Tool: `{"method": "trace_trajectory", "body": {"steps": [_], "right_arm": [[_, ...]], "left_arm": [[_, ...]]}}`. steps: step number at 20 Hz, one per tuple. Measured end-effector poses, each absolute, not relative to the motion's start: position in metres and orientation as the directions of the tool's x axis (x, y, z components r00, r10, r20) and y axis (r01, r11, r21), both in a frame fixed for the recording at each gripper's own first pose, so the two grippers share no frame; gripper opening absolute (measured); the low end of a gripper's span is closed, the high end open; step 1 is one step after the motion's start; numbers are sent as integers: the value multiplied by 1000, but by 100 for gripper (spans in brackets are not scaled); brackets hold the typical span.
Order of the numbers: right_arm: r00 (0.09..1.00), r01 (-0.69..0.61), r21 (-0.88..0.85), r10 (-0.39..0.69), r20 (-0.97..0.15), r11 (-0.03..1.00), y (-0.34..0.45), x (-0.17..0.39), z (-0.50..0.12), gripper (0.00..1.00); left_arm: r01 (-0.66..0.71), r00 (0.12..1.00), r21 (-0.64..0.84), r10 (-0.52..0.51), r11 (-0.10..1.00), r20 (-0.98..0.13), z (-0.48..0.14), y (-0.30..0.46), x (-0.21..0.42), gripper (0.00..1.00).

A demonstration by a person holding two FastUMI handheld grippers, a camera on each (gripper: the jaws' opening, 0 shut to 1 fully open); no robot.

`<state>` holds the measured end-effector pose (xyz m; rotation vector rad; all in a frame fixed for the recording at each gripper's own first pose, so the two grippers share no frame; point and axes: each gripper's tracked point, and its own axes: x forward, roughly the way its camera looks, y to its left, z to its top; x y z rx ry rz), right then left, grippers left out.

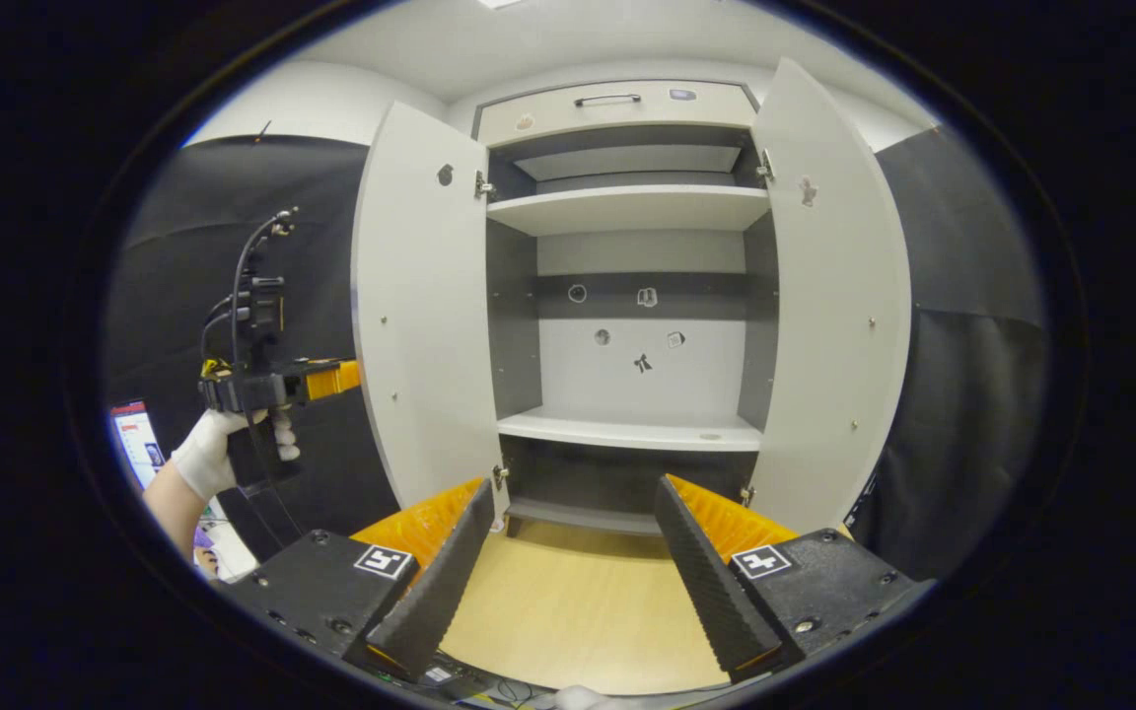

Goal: Open the right door of the double-door shoe cabinet with the right hand, and open the left door with the left hand.

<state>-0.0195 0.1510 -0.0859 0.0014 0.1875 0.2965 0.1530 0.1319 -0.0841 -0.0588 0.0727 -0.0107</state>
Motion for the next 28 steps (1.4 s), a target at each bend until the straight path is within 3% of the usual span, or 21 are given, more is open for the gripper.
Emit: {"method": "trace_trajectory", "body": {"steps": [1,2,5,6,7,8,10,19,27,28], "right_arm": [[939,-288,30,288,-185,957,150,-19,-86,100],[940,-286,32,287,-185,958,148,-19,-85,100],[942,-282,31,283,-178,959,143,-20,-82,100],[943,-281,29,282,-175,959,141,-19,-80,100],[945,-278,29,279,-172,960,139,-19,-79,100],[945,-276,28,277,-171,961,137,-18,-78,100],[950,-267,29,268,-161,963,133,-16,-75,100],[956,-259,20,260,-135,966,118,-14,-62,100],[970,-219,14,220,-105,976,87,-12,-48,100],[972,-211,15,211,-101,977,81,-11,-46,100]], "left_arm": [[2,997,-74,-7,997,-71,-84,136,154,42],[-11,997,-79,5,997,-78,-86,140,151,60],[-39,997,-58,35,998,-76,-86,145,144,80],[-46,996,-37,44,998,-74,-87,147,140,93],[-51,996,-22,50,998,-71,-87,146,136,80],[-59,995,-14,58,998,-77,-88,148,131,94],[-81,994,-12,80,997,-75,-88,149,122,98],[-143,987,-5,142,990,-68,-48,143,67,97],[-75,997,-45,76,996,11,13,70,51,100],[-52,998,-52,53,997,14,14,54,52,97]]}}
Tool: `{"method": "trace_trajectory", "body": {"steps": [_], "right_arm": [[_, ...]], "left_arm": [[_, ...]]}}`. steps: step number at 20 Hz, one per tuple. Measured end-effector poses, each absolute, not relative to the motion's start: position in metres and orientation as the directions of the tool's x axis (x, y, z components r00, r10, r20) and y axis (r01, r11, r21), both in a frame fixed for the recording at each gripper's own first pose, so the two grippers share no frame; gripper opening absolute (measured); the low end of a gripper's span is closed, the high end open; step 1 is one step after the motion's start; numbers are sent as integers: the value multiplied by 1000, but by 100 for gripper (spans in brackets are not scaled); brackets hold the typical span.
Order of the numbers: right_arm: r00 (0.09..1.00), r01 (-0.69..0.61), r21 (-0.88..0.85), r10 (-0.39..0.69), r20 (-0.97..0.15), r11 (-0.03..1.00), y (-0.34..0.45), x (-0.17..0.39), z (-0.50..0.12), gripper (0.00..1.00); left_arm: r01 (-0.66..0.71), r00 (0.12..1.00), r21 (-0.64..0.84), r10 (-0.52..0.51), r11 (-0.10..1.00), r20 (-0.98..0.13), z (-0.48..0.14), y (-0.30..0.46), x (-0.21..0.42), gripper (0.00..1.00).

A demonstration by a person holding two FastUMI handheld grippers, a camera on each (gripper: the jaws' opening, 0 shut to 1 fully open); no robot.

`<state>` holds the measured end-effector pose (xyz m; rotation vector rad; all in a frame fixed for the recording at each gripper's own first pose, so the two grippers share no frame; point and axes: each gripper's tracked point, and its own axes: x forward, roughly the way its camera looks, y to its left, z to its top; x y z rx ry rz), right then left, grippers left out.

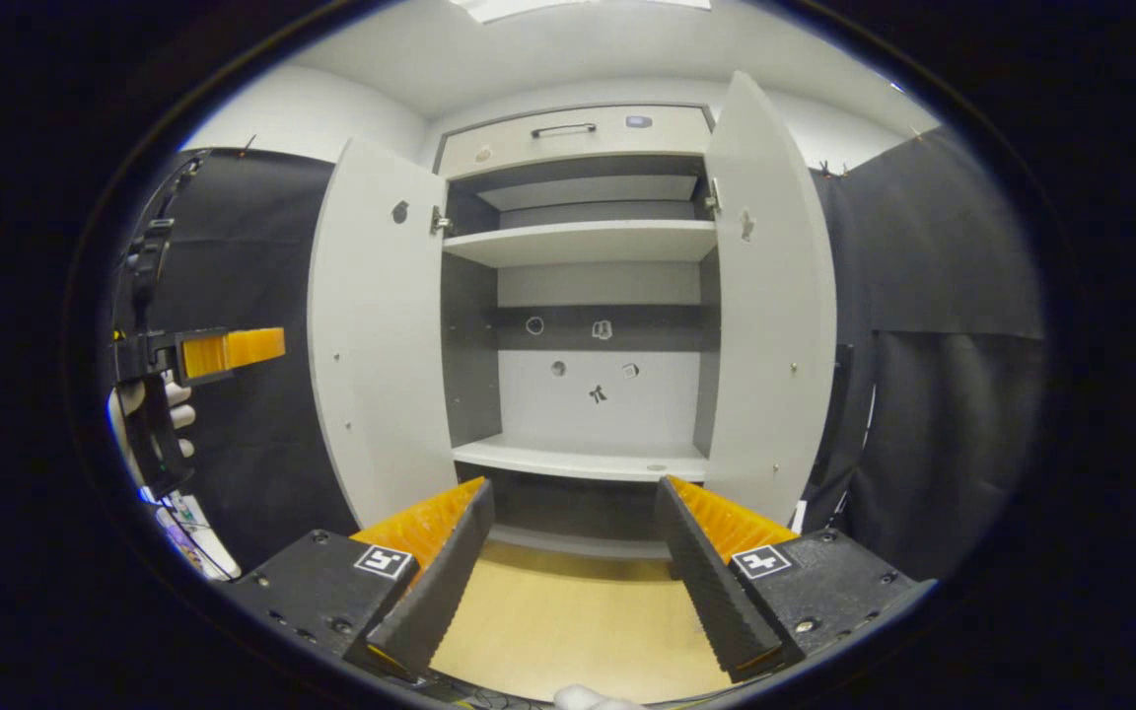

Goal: Open the right door of the double-door shoe cabinet with the right hand, and open the left door with the left hand.

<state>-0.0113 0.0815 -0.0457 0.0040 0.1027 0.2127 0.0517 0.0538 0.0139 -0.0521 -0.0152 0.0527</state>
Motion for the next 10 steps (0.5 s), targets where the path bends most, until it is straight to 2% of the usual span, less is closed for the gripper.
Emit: {"method": "trace_trajectory", "body": {"steps": [3,10], "right_arm": [[979,-180,18,181,-89,983,64,-13,-41,100],[992,-89,34,91,-82,995,23,-18,-37,100]], "left_arm": [[2,1000,-65,-2,998,0,10,9,56,97],[46,998,-76,-49,996,-29,-23,-49,45,96]]}}
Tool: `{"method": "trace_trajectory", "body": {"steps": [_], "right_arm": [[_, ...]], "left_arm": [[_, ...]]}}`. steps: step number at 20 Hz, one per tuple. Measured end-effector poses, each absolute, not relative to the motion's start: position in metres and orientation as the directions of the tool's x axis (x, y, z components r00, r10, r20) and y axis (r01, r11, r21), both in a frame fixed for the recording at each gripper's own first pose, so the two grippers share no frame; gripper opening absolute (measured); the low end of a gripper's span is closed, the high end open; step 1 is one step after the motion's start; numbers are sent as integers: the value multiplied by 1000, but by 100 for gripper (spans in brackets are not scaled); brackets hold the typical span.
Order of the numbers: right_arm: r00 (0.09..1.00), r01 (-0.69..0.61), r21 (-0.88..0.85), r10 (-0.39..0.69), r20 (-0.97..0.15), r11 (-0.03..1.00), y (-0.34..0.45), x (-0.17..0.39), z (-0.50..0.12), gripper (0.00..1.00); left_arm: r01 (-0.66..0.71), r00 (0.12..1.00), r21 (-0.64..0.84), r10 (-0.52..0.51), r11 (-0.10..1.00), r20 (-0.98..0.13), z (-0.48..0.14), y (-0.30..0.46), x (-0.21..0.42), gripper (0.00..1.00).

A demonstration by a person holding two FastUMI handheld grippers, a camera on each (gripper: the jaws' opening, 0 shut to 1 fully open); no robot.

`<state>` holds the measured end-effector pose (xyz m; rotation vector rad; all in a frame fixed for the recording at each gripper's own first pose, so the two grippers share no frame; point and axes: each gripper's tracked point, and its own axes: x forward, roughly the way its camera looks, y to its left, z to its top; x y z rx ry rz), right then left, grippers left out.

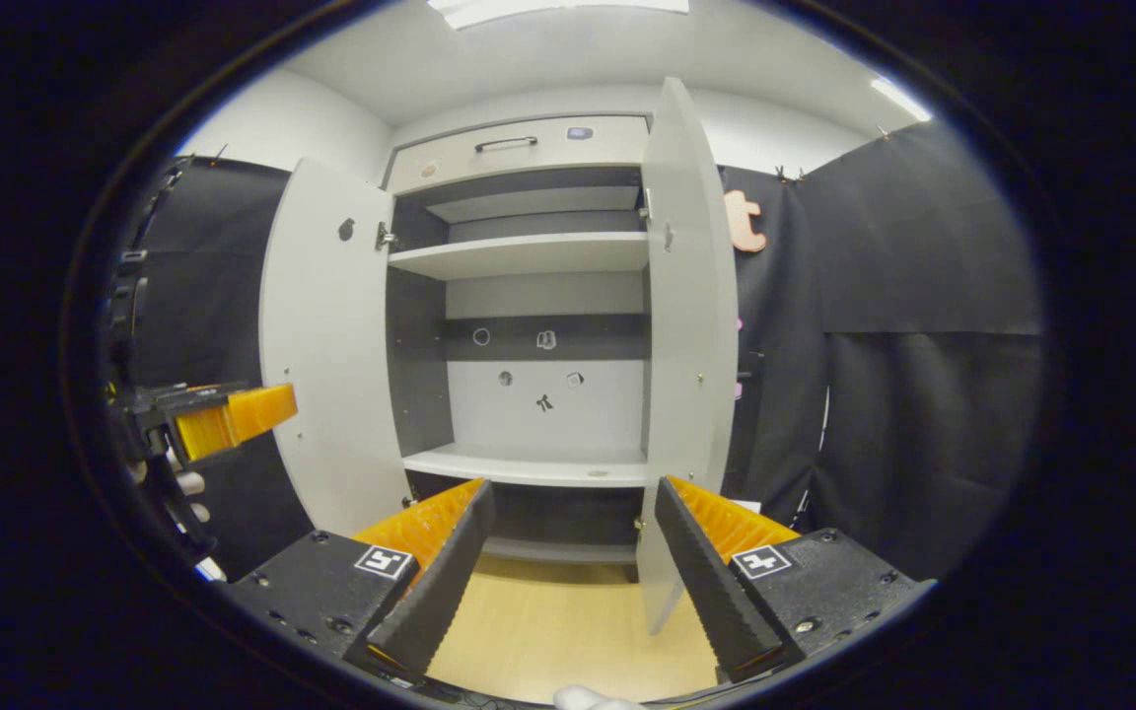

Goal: Open the right door of the double-door shoe cabinet with the right hand, and open the left door with the left hand.

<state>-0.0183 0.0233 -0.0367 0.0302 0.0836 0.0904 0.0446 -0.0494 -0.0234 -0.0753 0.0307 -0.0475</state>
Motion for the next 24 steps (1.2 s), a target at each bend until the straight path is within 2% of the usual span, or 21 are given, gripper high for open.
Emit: {"method": "trace_trajectory", "body": {"steps": [4,11,24], "right_arm": [[995,-54,44,57,-83,998,11,-22,-38,100],[996,-21,55,26,-91,998,6,-25,-43,100],[998,3,46,-1,-56,999,18,-36,-31,100]], "left_arm": [[47,998,-80,-51,996,-48,-45,-59,30,96],[8,999,-57,-10,998,-38,-44,-45,24,96],[40,999,-37,-41,999,-35,-45,-41,18,96]]}}
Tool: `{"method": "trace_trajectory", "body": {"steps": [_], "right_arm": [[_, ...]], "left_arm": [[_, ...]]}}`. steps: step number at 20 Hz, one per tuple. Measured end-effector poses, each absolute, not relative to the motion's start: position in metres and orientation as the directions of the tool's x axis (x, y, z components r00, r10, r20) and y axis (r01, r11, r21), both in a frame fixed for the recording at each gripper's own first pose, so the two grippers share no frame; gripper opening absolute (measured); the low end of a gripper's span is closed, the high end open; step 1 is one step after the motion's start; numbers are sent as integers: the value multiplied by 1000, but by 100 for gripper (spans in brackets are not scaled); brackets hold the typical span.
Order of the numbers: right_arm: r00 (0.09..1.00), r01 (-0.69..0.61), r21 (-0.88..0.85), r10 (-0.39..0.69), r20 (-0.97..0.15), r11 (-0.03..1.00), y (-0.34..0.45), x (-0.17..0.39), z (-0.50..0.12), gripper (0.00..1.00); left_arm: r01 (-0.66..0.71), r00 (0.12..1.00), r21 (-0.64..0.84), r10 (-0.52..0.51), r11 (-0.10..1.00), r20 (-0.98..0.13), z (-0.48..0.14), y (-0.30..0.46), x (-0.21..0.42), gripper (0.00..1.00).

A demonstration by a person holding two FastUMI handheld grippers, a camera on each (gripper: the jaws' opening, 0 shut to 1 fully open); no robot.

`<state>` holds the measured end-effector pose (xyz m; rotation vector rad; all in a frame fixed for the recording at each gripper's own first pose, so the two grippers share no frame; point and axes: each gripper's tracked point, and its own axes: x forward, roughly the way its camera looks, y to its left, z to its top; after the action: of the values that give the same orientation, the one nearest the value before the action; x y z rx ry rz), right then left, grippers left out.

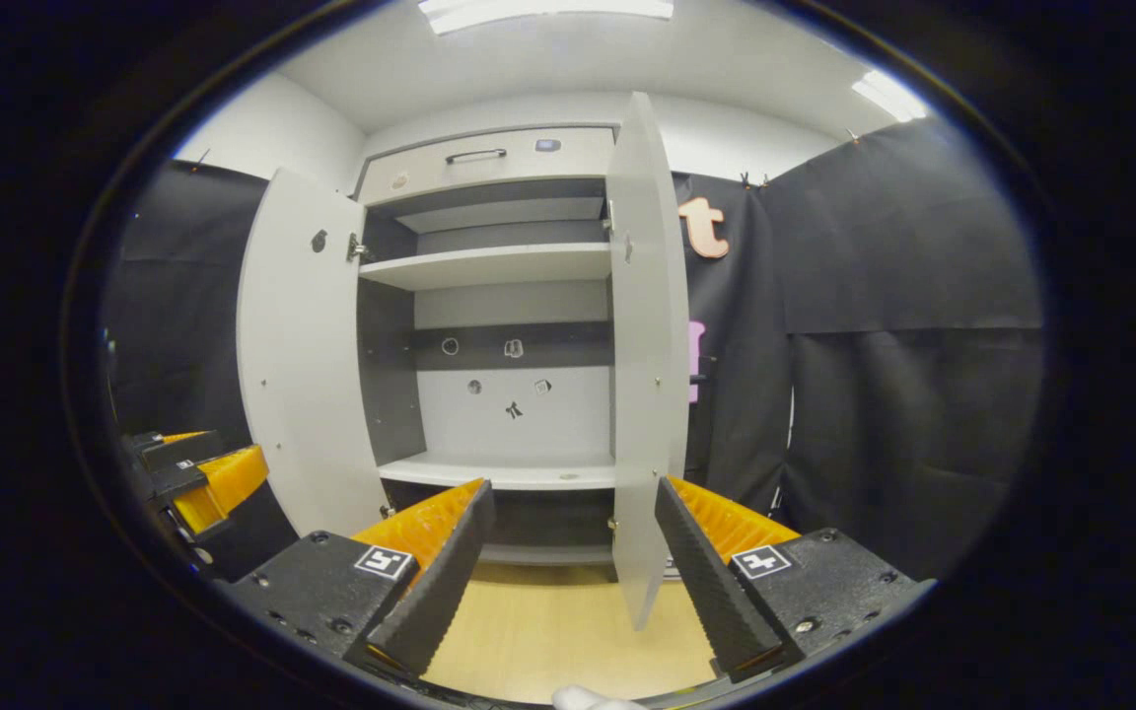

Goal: Open the right door of the double-door shoe cabinet with the right hand, and open the left door with the left hand.

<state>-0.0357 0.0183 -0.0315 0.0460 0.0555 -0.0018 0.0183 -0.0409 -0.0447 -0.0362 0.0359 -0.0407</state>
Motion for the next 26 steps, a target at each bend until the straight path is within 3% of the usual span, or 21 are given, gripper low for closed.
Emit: {"method": "trace_trajectory", "body": {"steps": [26], "right_arm": [[998,-21,42,23,-53,999,50,-33,-31,100]], "left_arm": [[51,998,-34,-51,998,-22,-41,-23,15,96]]}}
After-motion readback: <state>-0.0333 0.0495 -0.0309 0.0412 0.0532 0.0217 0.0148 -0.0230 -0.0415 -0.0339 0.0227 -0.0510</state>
